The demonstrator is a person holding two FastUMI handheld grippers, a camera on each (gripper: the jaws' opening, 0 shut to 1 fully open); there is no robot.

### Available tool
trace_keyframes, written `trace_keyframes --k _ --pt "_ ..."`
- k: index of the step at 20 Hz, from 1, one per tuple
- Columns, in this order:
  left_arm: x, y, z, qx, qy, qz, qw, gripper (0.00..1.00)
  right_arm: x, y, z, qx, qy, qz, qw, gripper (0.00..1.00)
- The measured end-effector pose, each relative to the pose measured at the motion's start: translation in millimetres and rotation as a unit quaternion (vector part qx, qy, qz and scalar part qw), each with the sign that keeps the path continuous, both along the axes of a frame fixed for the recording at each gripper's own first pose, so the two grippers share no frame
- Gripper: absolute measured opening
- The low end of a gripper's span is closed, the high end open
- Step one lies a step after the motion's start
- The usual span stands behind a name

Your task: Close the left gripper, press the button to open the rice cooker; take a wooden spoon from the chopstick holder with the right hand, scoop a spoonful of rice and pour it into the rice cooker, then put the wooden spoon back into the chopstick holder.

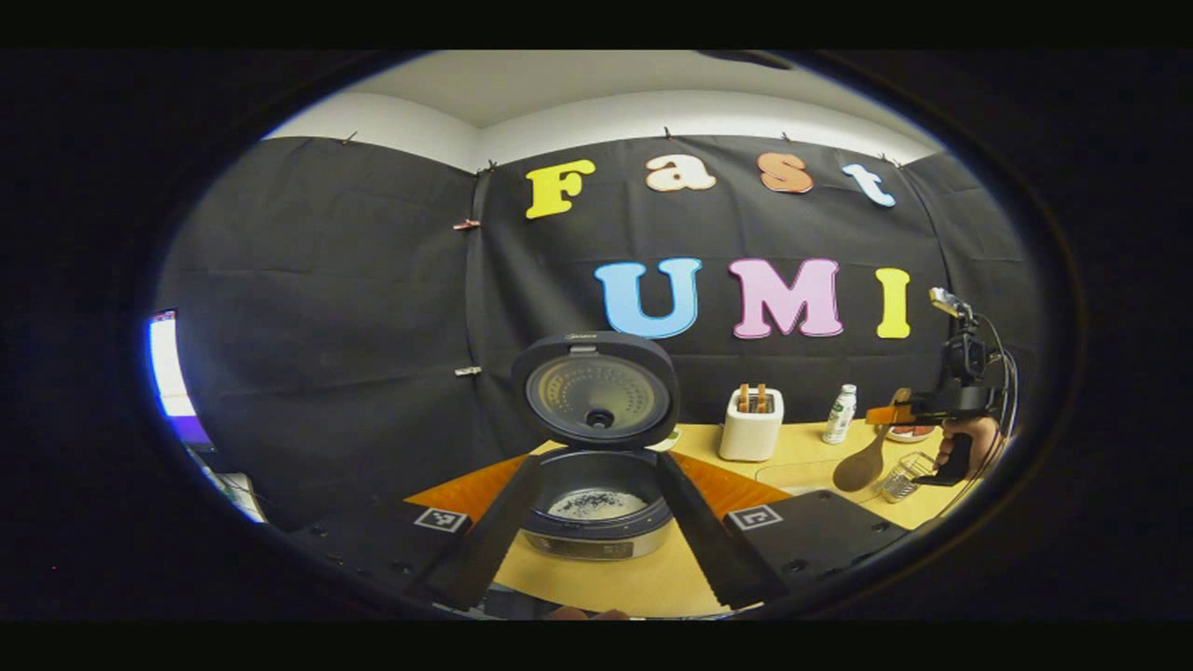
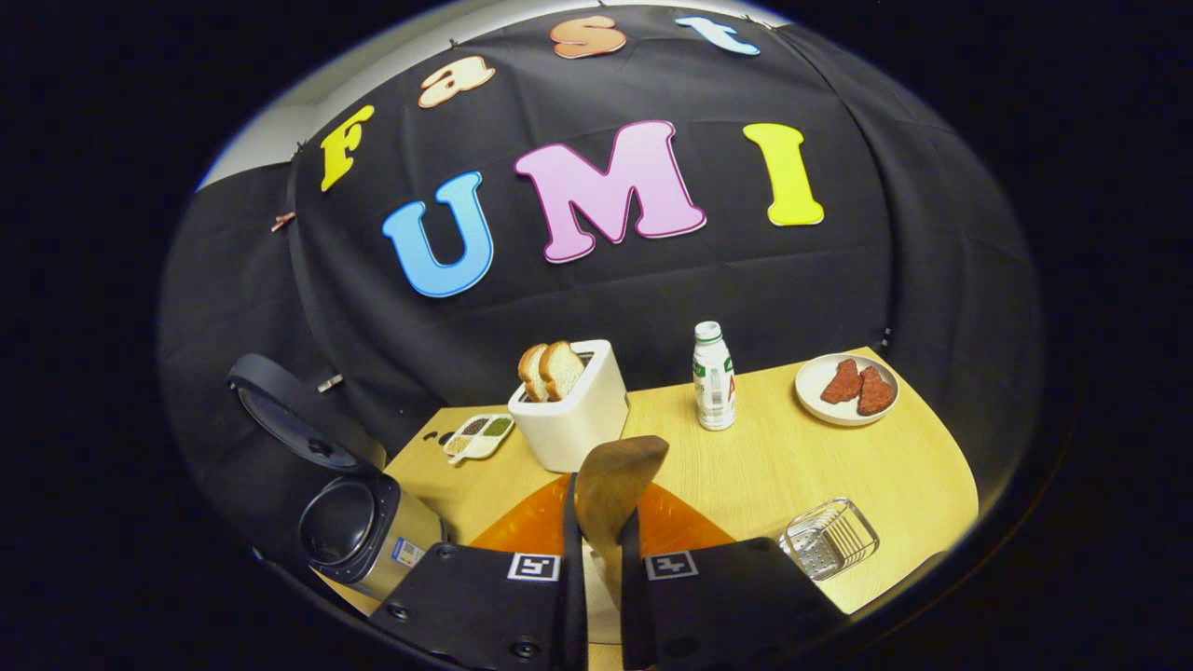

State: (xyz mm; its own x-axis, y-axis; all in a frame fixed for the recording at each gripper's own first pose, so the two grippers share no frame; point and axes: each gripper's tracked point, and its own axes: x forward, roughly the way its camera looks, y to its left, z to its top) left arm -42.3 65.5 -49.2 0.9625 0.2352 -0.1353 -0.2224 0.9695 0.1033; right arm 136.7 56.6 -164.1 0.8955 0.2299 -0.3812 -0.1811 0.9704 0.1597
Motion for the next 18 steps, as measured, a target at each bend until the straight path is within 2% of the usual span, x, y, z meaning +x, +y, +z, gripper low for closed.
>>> trace_keyframes --k 10,11,12,13,14,15,18 --pt "24.9 29.7 -11.5 -0.011 0.015 -0.013 1.000 0.86 -4.1 23.3 -74.9 -0.044 0.063 0.000 0.997 0.19" --pt "27.8 31.9 -13.2 -0.008 0.017 -0.016 1.000 0.86 -5.4 27.3 -76.2 -0.044 0.063 0.000 0.997 0.14" --pt "30.1 35.2 -13.9 -0.006 0.019 -0.018 1.000 0.86 -6.3 30.0 -76.2 -0.048 0.060 -0.001 0.997 0.19" --pt "32.1 39.3 -15.5 -0.008 0.019 -0.019 1.000 0.86 -7.1 32.5 -76.4 -0.054 0.059 0.001 0.997 0.18" --pt "34.6 41.8 -16.3 -0.011 0.019 -0.021 1.000 0.86 -9.8 35.5 -77.4 -0.053 0.060 0.001 0.997 0.14" --pt "36.5 42.2 -17.3 -0.013 0.020 -0.023 0.999 0.86 -12.2 38.3 -79.0 -0.045 0.063 -0.001 0.997 0.19" --pt "39.3 45.1 -17.1 -0.016 0.020 -0.028 0.999 0.86 -23.1 50.9 -83.4 -0.008 0.082 -0.009 0.997 0.18"
